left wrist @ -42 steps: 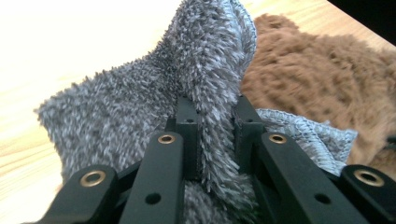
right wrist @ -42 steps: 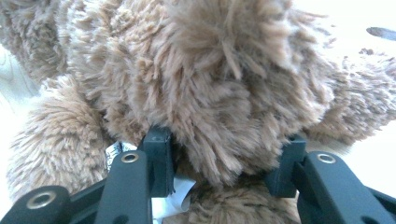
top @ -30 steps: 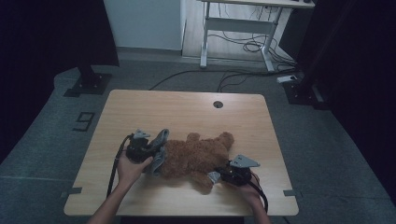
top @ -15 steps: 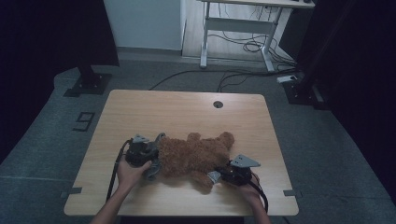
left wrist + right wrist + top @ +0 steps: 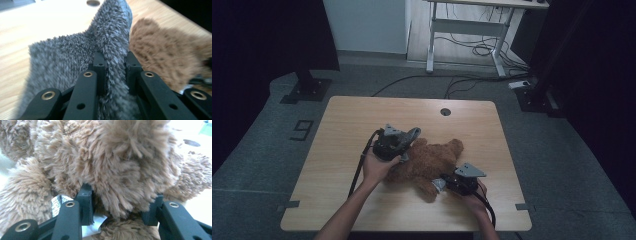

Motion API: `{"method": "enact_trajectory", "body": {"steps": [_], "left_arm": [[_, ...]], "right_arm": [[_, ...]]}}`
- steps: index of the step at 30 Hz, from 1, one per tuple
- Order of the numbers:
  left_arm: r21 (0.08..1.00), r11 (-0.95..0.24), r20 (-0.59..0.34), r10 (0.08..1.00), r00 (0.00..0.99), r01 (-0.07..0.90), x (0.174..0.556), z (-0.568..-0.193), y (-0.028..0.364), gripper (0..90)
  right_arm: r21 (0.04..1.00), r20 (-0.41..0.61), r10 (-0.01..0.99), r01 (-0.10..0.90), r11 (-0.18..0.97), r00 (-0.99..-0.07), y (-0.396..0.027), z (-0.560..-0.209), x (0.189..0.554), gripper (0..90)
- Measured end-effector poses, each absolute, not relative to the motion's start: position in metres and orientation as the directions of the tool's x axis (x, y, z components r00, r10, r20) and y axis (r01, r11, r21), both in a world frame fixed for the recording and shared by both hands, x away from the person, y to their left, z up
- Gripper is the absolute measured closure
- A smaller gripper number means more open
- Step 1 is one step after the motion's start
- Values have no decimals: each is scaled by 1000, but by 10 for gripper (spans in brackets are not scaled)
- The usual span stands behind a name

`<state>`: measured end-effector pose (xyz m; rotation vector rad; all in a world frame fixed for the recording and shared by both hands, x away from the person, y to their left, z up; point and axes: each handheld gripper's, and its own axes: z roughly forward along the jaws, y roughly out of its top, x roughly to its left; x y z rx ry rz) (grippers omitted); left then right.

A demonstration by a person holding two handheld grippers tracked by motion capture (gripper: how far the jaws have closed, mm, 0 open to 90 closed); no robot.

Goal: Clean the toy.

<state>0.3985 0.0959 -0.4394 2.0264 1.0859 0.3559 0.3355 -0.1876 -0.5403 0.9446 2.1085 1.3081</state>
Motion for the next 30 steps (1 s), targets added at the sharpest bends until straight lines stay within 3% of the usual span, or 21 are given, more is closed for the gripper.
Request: {"method": "enact_trajectory", "body": {"steps": [3, 7, 11, 17, 23, 30], "left_arm": [[753, -285, -150, 804, 575, 594, 405, -442, 98, 756], [745, -322, -130, 790, 600, 585, 395, -451, 97, 764], [761, -285, -167, 782, 600, 583, 382, -463, 107, 773], [793, -248, -199, 758, 622, 556, 364, -473, 115, 779], [822, -239, -188, 743, 642, 517, 347, -481, 116, 781], [836, -251, -156, 743, 650, 488, 334, -483, 116, 780]], "right_arm": [[907, -35, 773, 305, 292, -634, -186, -541, 340, 539], [900, -55, 764, 299, 317, -643, -186, -540, 338, 521], [893, -53, 758, 309, 328, -650, -186, -539, 332, 401], [890, 56, 771, 382, 250, -634, -202, -531, 328, 204], [923, 165, 765, 370, 102, -622, -231, -504, 323, 187], [923, 211, 750, 380, 59, -627, -225, -489, 337, 177]]}}
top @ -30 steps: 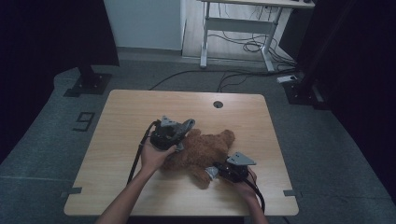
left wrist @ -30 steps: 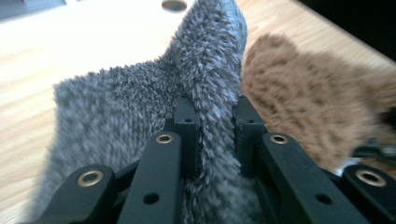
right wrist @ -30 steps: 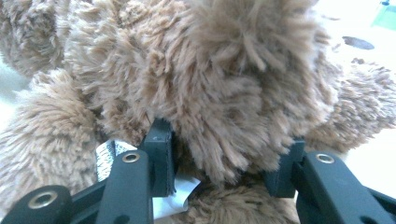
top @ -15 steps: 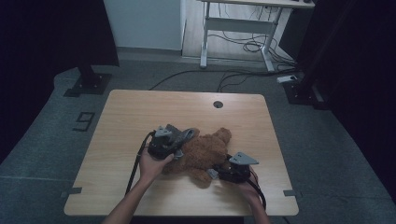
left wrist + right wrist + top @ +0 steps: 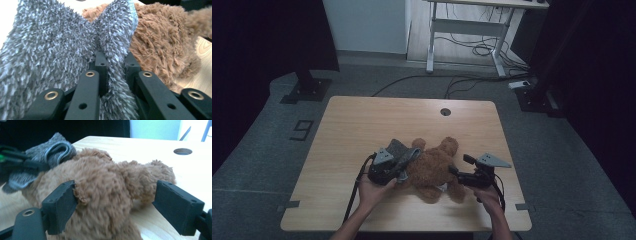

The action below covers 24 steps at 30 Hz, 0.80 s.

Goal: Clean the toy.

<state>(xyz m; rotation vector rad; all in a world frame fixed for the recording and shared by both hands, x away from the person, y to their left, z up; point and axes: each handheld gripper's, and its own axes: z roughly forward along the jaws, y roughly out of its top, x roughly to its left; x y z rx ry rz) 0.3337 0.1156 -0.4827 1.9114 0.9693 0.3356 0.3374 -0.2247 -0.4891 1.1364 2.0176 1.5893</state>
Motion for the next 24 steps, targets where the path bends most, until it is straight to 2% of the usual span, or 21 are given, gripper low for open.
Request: {"method": "enact_trajectory", "body": {"steps": [4, 8, 12, 16, 19, 22, 24], "left_arm": [[840, -248, -159, 739, 655, 483, 331, -484, 116, 780], [838, -230, -186, 731, 656, 494, 331, -483, 118, 779], [840, -221, -200, 724, 661, 496, 328, -484, 120, 778], [840, -221, -205, 717, 666, 496, 324, -484, 121, 778], [836, -214, -225, 707, 671, 506, 322, -484, 123, 777], [836, -211, -230, 702, 674, 506, 319, -484, 124, 777], [830, -211, -240, 702, 671, 517, 319, -481, 124, 775]], "right_arm": [[923, 228, 747, 383, 38, -625, -223, -479, 347, 175], [912, 219, 740, 403, 77, -636, -216, -475, 351, 174], [883, 205, 714, 441, 160, -669, -202, -493, 349, 141], [865, 264, 700, 484, 132, -663, -203, -509, 348, 130], [841, 273, 695, 515, 164, -666, -201, -517, 347, 140], [837, 298, 669, 523, 159, -681, -201, -522, 345, 220], [842, 299, 654, 515, 162, -694, -200, -524, 344, 318]]}}
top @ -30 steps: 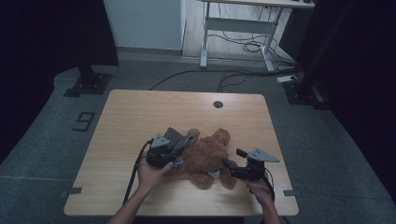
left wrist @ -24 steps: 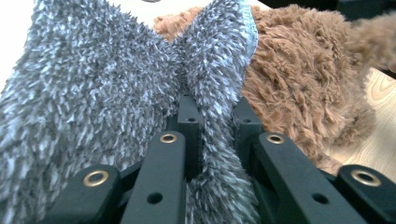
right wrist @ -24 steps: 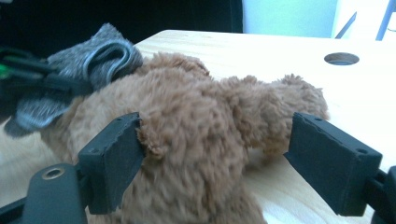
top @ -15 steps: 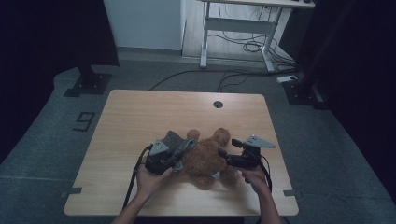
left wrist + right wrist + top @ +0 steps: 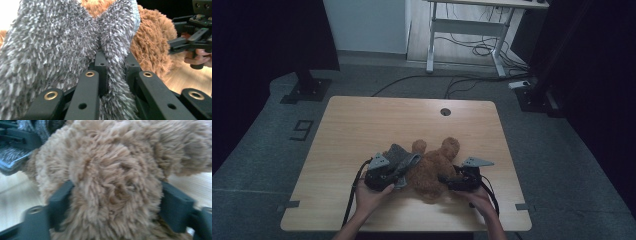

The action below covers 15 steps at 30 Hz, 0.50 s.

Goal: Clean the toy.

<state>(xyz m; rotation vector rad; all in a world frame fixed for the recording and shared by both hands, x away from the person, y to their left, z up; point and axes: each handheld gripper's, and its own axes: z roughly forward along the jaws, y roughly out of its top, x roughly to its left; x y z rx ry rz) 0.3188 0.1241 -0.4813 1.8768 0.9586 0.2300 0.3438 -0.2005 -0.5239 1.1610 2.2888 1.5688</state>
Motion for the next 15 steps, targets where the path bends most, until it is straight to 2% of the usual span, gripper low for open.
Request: {"method": "enact_trajectory", "body": {"steps": [3, 5, 10, 15], "left_arm": [[816, -215, -257, 696, 670, 537, 319, -466, 121, 770], [828, -228, -237, 686, 688, 513, 318, -451, 114, 767], [853, -268, -182, 651, 737, 448, 322, -421, 70, 766], [818, -342, -154, 644, 750, 462, 347, -422, 10, 760]], "right_arm": [[852, 274, 656, 493, 173, -703, -200, -523, 340, 440], [856, 272, 671, 492, 159, -690, -200, -522, 337, 499], [880, 208, 710, 445, 164, -673, -195, -522, 328, 539], [901, 131, 740, 390, 188, -659, -190, -522, 319, 552]]}}
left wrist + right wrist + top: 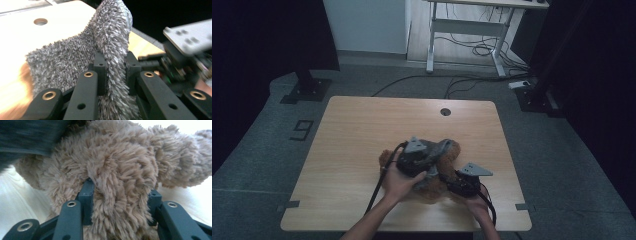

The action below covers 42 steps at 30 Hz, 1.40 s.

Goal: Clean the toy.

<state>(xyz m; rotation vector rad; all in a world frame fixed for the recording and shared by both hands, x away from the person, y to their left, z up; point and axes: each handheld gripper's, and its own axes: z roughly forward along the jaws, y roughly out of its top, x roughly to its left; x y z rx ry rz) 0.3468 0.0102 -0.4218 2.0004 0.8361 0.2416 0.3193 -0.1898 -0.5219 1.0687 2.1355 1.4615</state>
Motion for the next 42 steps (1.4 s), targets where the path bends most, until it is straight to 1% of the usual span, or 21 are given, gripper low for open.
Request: {"method": "enact_trajectory", "body": {"steps": [4, 7, 10, 14, 16, 18, 23, 26, 28, 31, 32, 34, 36, 39, 42], "left_arm": [[778, -389, -135, 665, 735, 494, 361, -449, -14, 760], [794, -351, -161, 667, 728, 497, 360, -459, -9, 766], [796, -355, -148, 671, 726, 491, 357, -456, 1, 769], [799, -354, -127, 690, 713, 485, 350, -454, 22, 769], [806, -352, -105, 707, 700, 476, 346, -456, 39, 769], [812, -330, -104, 730, 676, 481, 344, -459, 60, 769], [830, -233, -156, 774, 613, 506, 343, -461, 115, 770], [832, -204, -150, 813, 562, 516, 344, -461, 142, 770], [819, -187, -169, 825, 539, 543, 347, -467, 158, 770], [786, -186, -167, 855, 492, 590, 351, -483, 177, 772], [766, -186, -174, 862, 476, 616, 353, -491, 182, 772], [718, -178, -218, 860, 461, 673, 356, -509, 190, 772], [691, -168, -256, 853, 456, 703, 357, -522, 192, 771], [719, -152, -259, 847, 465, 678, 355, -514, 189, 772], [769, -152, -228, 842, 489, 621, 351, -487, 183, 773]], "right_arm": [[915, 76, 759, 348, 205, -647, -186, -524, 314, 564], [911, 62, 764, 348, 219, -643, -185, -525, 315, 574], [911, 62, 764, 350, 220, -642, -184, -525, 314, 576], [911, 67, 768, 353, 213, -637, -184, -525, 314, 579], [911, 72, 769, 355, 208, -635, -185, -525, 314, 580], [912, 75, 770, 357, 205, -634, -185, -525, 314, 582], [913, 80, 769, 356, 199, -634, -185, -525, 314, 583], [913, 83, 771, 358, 195, -631, -185, -525, 314, 583], [914, 83, 772, 357, 193, -630, -185, -526, 314, 583], [915, 83, 772, 356, 192, -630, -185, -526, 314, 583], [915, 84, 773, 356, 190, -629, -186, -526, 315, 583], [915, 85, 773, 356, 189, -629, -186, -526, 315, 582], [916, 86, 772, 355, 188, -629, -186, -526, 315, 582], [916, 88, 773, 356, 184, -629, -186, -527, 315, 583], [916, 90, 773, 358, 183, -628, -187, -527, 315, 582]]}}
